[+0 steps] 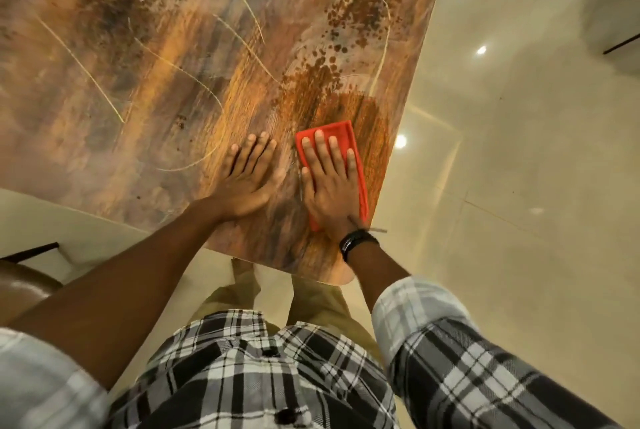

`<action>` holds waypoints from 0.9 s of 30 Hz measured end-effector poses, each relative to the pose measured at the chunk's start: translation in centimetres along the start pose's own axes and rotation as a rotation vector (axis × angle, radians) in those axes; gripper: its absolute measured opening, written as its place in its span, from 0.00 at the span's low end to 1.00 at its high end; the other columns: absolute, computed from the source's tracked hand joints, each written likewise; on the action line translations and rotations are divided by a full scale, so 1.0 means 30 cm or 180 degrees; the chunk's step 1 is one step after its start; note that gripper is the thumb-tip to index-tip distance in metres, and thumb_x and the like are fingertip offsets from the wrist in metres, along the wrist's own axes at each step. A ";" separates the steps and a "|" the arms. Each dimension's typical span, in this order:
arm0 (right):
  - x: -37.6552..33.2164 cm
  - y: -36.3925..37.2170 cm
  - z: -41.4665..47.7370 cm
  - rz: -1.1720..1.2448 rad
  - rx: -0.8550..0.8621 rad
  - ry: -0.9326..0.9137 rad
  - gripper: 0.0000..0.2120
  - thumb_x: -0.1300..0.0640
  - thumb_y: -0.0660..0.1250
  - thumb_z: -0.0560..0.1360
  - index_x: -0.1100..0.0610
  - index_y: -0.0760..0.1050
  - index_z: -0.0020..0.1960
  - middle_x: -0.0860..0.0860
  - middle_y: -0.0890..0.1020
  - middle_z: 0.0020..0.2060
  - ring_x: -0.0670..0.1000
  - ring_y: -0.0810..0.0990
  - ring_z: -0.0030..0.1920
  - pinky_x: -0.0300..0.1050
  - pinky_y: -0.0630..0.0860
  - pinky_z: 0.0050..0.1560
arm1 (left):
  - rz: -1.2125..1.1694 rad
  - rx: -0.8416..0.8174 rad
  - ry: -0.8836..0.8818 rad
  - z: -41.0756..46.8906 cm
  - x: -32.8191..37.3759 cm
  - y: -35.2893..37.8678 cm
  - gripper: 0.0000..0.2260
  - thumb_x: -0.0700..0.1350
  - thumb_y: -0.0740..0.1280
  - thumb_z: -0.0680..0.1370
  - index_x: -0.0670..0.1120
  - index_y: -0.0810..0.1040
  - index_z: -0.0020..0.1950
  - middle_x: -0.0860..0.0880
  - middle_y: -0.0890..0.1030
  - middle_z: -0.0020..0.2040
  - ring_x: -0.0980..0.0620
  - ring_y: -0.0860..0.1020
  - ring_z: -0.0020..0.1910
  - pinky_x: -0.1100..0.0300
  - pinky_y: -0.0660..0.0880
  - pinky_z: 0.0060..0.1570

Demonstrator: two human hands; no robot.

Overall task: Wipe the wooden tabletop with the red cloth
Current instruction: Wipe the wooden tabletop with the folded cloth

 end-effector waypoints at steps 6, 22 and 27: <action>-0.212 0.021 -0.280 0.0089 -0.0086 -0.0129 0.26 0.49 0.51 0.84 0.53 0.57 0.81 0.52 0.58 0.80 0.54 0.52 0.81 0.60 0.48 0.79 | -0.0107 0.0058 0.0048 -0.021 0.006 -0.013 0.43 0.72 0.32 0.69 0.51 0.31 0.78 0.55 0.30 0.78 0.59 0.27 0.74 0.62 0.21 0.67; 0.052 -0.023 -0.279 0.0473 0.0307 0.1751 0.27 0.45 0.44 0.83 0.51 0.56 0.81 0.50 0.56 0.81 0.51 0.49 0.81 0.59 0.42 0.79 | -0.0076 -0.0109 0.0223 -0.044 0.001 -0.024 0.45 0.74 0.33 0.69 0.49 0.30 0.78 0.53 0.28 0.78 0.57 0.24 0.73 0.52 0.25 0.73; -0.007 -0.004 -0.266 0.0196 0.0284 0.1616 0.27 0.46 0.44 0.84 0.53 0.57 0.81 0.52 0.57 0.80 0.54 0.51 0.81 0.54 0.35 0.78 | -0.0070 -0.0076 0.0258 -0.040 -0.006 -0.015 0.39 0.68 0.37 0.75 0.48 0.31 0.79 0.52 0.28 0.78 0.57 0.24 0.73 0.52 0.25 0.73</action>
Point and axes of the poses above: each hand's wrist, its own z-axis towards the middle knuckle, its own y-axis out of the palm, x = y × z, the point moved 3 cm from there along z, towards the middle knuckle
